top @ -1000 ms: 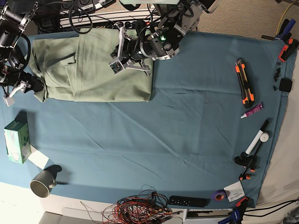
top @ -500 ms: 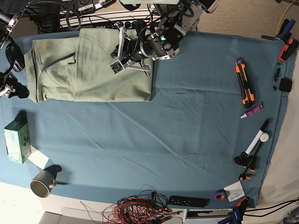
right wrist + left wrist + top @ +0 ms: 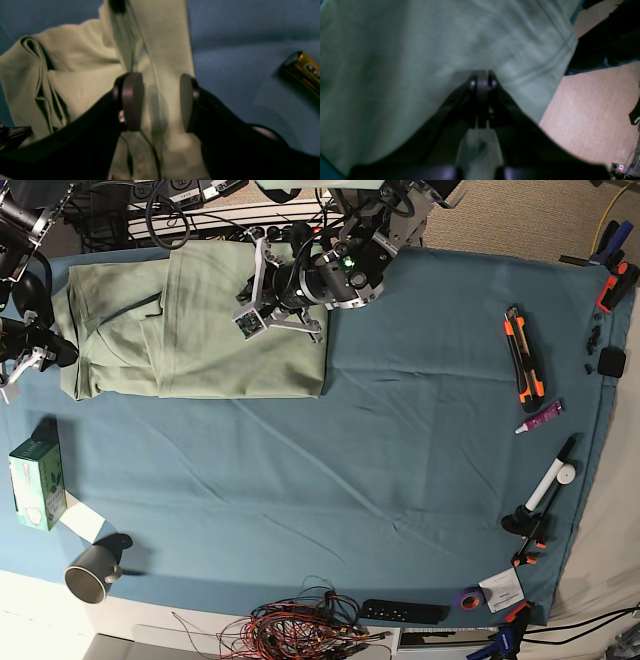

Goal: Fold the T-shirt properly
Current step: 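Hold the shirt with the left gripper while the right gripper grasps the edge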

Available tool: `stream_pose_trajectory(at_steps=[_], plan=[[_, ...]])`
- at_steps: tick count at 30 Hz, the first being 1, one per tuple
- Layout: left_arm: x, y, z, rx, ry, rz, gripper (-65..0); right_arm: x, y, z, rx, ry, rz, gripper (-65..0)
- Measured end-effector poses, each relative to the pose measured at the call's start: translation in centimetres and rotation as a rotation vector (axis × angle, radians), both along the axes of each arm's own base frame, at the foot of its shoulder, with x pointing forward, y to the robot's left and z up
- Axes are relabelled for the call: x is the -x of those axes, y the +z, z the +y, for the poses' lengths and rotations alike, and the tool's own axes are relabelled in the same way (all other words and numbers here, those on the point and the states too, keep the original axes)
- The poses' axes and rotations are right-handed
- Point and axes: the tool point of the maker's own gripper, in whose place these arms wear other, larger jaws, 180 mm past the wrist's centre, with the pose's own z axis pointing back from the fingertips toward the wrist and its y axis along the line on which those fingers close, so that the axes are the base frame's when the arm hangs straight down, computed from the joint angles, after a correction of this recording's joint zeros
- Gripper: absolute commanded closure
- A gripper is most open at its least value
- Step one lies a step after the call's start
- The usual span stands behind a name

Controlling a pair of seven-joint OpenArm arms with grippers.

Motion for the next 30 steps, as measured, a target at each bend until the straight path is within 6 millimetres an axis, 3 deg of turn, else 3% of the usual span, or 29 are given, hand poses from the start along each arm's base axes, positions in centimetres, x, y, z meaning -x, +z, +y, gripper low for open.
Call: stream_pose_trajectory(at_steps=[7, 17, 21, 26, 30], plan=[[0.0, 0.0, 0.0, 0.0, 0.0, 0.0, 0.0, 0.4, -0.3, -0.5, 0.035, 0.007, 0.027, -24.9], [0.0, 0.0, 0.0, 0.0, 0.0, 0.0, 0.0, -1.9, 1.6, 1.6, -0.113, -0.018, -0.121, -24.9], [0.0, 0.0, 0.0, 0.0, 0.0, 0.0, 0.0, -1.6, 1.3, 1.3, -0.091, -0.015, -0.098, -24.9], [0.0, 0.0, 0.0, 0.0, 0.0, 0.0, 0.0, 0.6, -0.3, -0.7, 0.039, 0.006, 0.035, -24.9], [0.0, 0.0, 0.0, 0.0, 0.0, 0.0, 0.0, 0.7, -0.4, -0.9, 0.056, 0.01, 0.046, -24.9]])
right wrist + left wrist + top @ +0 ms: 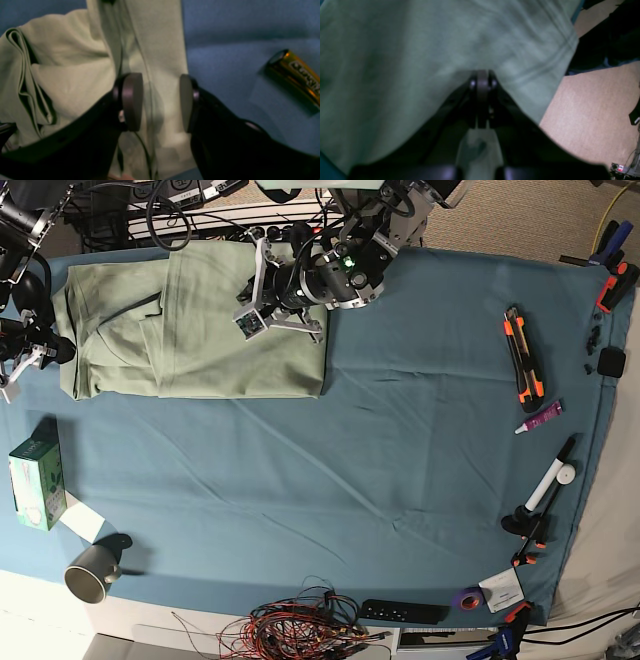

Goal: Fold the T-shirt properly
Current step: 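Hold the shirt with the left gripper while the right gripper grasps the edge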

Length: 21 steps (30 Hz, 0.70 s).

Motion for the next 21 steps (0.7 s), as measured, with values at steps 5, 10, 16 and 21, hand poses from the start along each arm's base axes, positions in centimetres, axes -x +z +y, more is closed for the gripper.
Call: stream_pose_trajectory(at_steps=[5, 10, 16, 21], plan=[[0.0, 0.0, 0.0, 0.0, 0.0, 0.0, 0.0, -0.4, -0.5, -1.6, 0.109, -0.015, -0.016, -24.9], [0.0, 0.0, 0.0, 0.0, 0.0, 0.0, 0.0, -0.6, -0.5, -2.4, 0.149, -0.041, -0.02, -24.9], [0.0, 0.0, 0.0, 0.0, 0.0, 0.0, 0.0, -0.6, -0.3, -1.3, 0.079, -0.045, -0.018, -24.9], [0.0, 0.0, 0.0, 0.0, 0.0, 0.0, 0.0, -0.7, -0.4, 1.1, -0.024, 0.0, -0.025, -24.9]])
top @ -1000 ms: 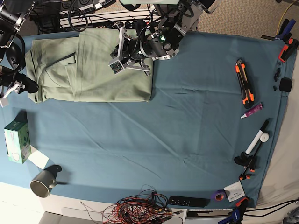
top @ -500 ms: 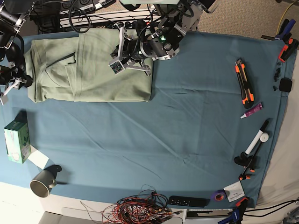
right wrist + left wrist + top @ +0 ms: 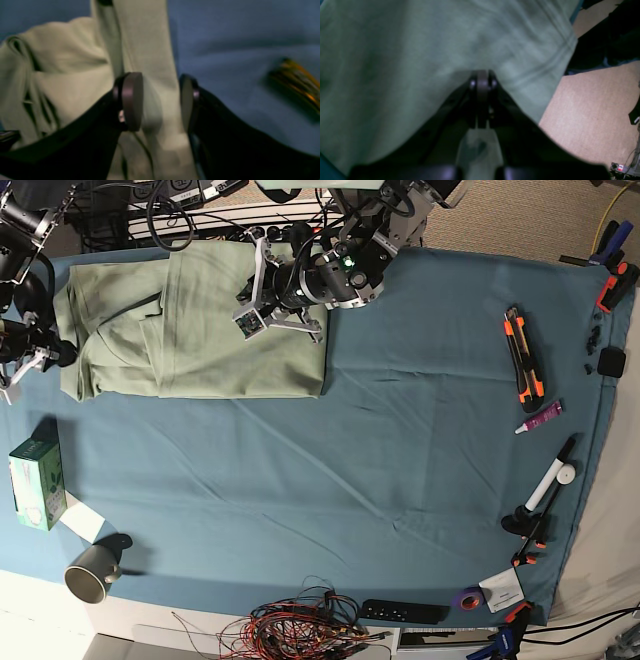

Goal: Fold the T-shirt properly
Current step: 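Hold the shirt with the left gripper while the right gripper grasps the edge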

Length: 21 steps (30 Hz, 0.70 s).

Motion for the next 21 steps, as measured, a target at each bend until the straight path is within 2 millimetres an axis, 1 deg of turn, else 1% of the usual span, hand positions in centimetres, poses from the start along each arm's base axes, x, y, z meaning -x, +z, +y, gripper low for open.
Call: stream_pose_trajectory(at_steps=[5, 9, 17, 18, 19, 21], plan=[[0.0, 0.0, 0.0, 0.0, 0.0, 0.0, 0.0, -0.6, -0.4, 1.6, -0.031, 0.043, -0.007, -24.9], [0.0, 0.0, 0.0, 0.0, 0.0, 0.0, 0.0, -0.6, -0.9, 2.3, -0.027, 0.081, 0.013, -24.9], [0.0, 0.0, 0.0, 0.0, 0.0, 0.0, 0.0, -0.6, -0.7, 2.2, -0.022, 0.084, 0.014, -24.8], [0.0, 0.0, 0.0, 0.0, 0.0, 0.0, 0.0, -0.6, -0.7, 2.2, -0.022, 0.084, 0.014, -22.4], [0.0, 0.0, 0.0, 0.0, 0.0, 0.0, 0.0, -0.6, -0.7, 2.2, -0.022, 0.083, 0.014, -17.2], [0.0, 0.0, 0.0, 0.0, 0.0, 0.0, 0.0, -0.4, -0.9, 2.4, -0.027, 0.085, 0.02, -3.9]])
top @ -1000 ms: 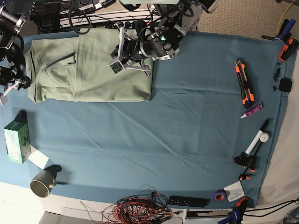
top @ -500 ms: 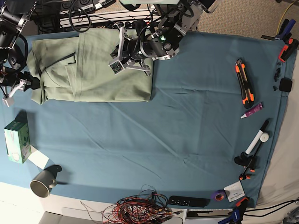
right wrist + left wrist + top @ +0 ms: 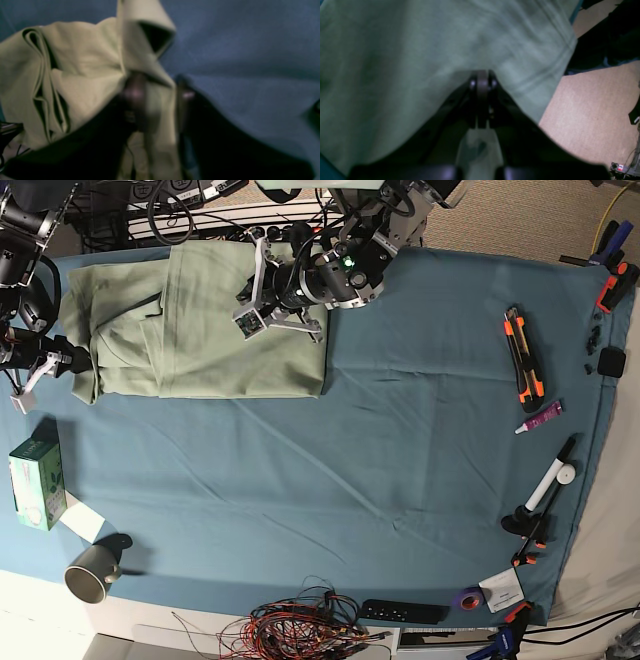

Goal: Fold the T-shirt properly
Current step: 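Hold the shirt with the left gripper while the right gripper grasps the edge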

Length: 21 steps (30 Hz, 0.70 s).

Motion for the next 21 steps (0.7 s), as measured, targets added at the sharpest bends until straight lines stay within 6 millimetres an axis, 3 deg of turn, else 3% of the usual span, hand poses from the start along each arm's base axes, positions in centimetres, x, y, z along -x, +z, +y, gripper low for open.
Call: stream_pose_trajectory(at_steps=[1, 7, 13, 21], plan=[[0.0, 0.0, 0.0, 0.0, 0.0, 0.0, 0.0, -0.1, 0.0, 0.3, -0.012, -0.002, -0.005, 0.0], [0.0, 0.0, 0.0, 0.0, 0.0, 0.0, 0.0, -0.5, 0.4, 1.1, -0.072, -0.016, -0.036, 0.0], [0.0, 0.0, 0.0, 0.001, 0.0, 0.0, 0.0, -1.8, 1.5, 4.0, -0.248, -0.033, -0.128, 0.0], [0.0, 0.0, 0.0, 0.001, 0.0, 0.0, 0.0, -2.5, 2.4, 4.4, -0.294, -0.045, -0.173, 0.0]])
